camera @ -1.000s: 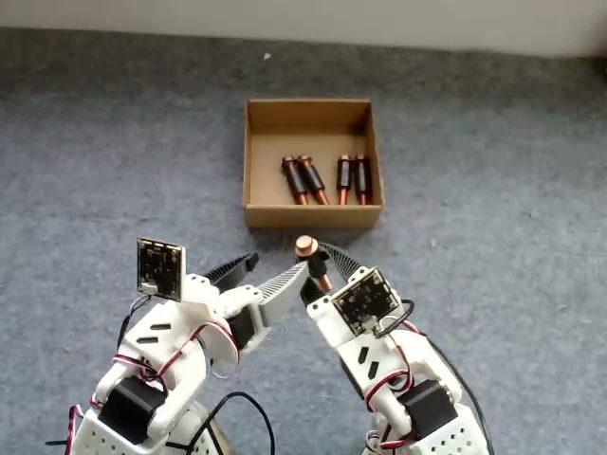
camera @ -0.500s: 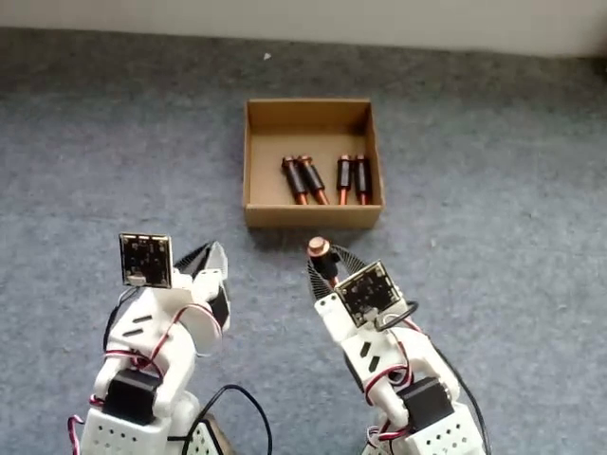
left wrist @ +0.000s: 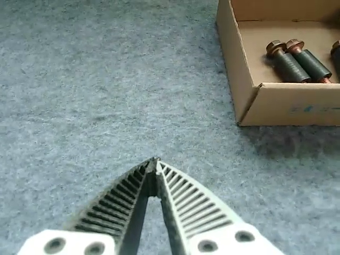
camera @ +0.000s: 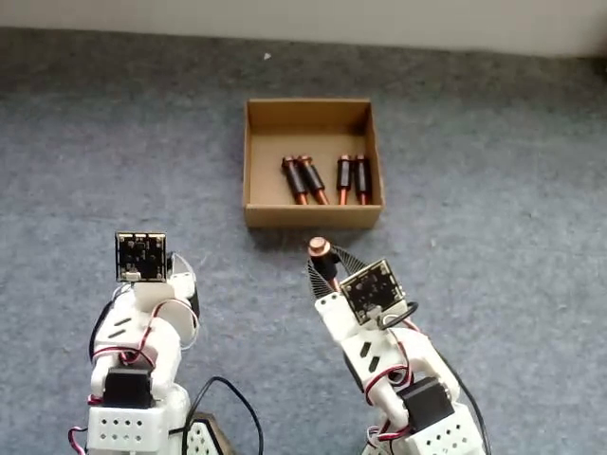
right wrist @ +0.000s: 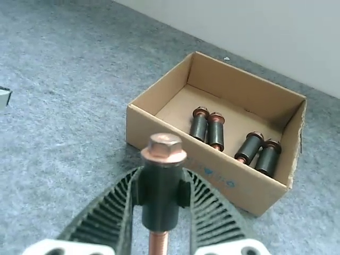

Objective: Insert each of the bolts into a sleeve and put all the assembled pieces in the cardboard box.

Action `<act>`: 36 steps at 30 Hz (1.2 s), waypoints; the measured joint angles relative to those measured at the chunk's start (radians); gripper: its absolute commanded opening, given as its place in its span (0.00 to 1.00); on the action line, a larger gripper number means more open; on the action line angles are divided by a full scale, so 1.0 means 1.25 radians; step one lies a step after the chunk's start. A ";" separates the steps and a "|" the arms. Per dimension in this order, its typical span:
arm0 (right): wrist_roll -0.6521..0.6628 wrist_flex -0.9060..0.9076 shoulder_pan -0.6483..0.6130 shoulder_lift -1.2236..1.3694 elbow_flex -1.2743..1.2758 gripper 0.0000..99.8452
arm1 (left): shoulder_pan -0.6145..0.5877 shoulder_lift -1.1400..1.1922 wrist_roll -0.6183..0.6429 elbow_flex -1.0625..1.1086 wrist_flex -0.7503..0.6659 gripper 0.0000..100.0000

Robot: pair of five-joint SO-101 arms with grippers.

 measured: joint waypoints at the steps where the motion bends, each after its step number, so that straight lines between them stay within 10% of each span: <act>1: -0.001 0.000 0.000 0.000 0.000 0.01 | -0.004 0.000 -0.004 0.000 0.000 0.01; 17: -0.006 0.085 0.000 0.041 -0.155 0.01 | -0.004 0.000 -0.010 0.000 0.099 0.01; 36: -0.006 0.086 0.055 0.864 -0.819 0.01 | -0.004 0.000 -0.010 0.000 0.099 0.01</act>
